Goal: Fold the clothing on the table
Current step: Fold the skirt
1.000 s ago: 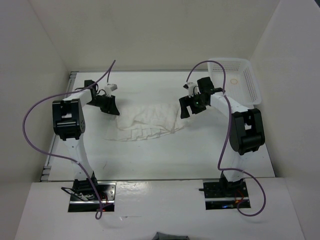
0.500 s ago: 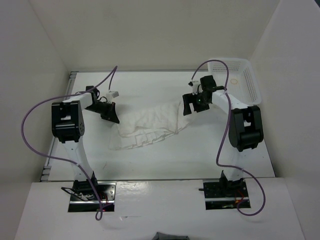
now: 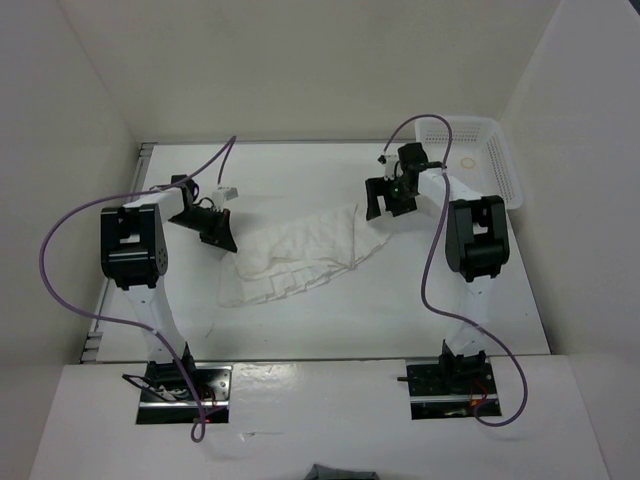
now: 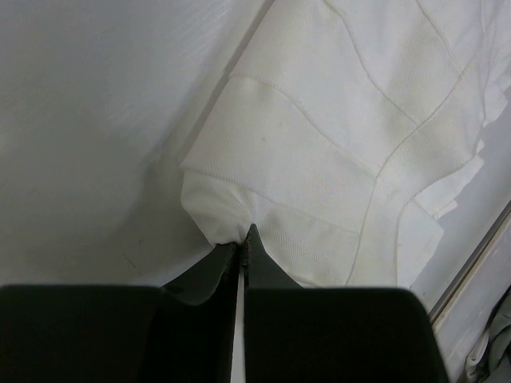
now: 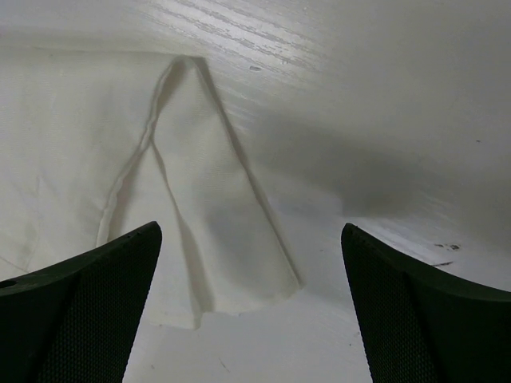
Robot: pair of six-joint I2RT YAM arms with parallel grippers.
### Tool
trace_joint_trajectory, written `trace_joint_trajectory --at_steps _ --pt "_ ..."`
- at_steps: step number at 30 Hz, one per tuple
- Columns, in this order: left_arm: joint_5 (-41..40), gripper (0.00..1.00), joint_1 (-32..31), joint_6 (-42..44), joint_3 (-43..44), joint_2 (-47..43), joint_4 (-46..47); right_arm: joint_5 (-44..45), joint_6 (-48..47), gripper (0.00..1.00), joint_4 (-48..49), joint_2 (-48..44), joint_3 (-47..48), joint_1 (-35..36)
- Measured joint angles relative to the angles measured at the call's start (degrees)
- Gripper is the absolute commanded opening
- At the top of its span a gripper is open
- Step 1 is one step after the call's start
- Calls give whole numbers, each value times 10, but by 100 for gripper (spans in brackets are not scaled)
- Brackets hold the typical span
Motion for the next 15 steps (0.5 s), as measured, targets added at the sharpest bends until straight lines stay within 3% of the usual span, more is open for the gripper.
trace_joint_trajectory --at_steps 15 --pt "-3 4 0 1 -4 -10 -15 -84 -7 98 -23 47 51 4"
